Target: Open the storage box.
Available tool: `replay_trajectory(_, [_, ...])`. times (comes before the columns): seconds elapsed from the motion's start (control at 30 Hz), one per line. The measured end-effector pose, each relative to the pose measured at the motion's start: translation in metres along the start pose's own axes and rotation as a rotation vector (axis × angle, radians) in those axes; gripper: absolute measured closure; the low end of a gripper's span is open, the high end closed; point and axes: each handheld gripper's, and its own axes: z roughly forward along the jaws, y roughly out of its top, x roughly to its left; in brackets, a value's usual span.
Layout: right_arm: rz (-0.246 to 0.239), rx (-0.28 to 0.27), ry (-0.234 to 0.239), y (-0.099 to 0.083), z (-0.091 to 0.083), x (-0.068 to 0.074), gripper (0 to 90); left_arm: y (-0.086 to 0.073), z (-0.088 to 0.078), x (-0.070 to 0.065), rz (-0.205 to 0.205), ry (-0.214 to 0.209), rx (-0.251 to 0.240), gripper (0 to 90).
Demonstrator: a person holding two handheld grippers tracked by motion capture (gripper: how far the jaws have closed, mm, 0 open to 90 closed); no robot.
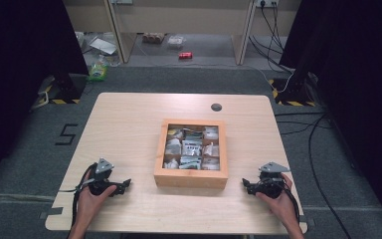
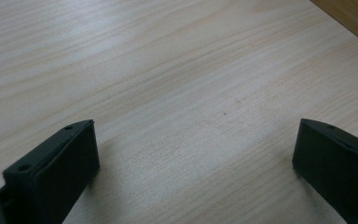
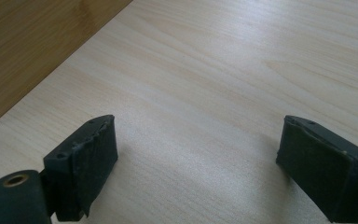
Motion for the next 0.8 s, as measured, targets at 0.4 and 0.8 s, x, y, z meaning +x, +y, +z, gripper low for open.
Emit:
replay_trajectory(0.4, [0.002,-0.019,0.012,0.000,-0.004,0.003,16.7,0.000,0.000,0.000,0.000,0.000,0.000,0.0])
replay_trajectory(0.8, [-0.034,-0.133,0.081,0.021,-0.026,0.028,21.8,0.000,0.000,0.000,0.000,-0.001,0.000,0.0])
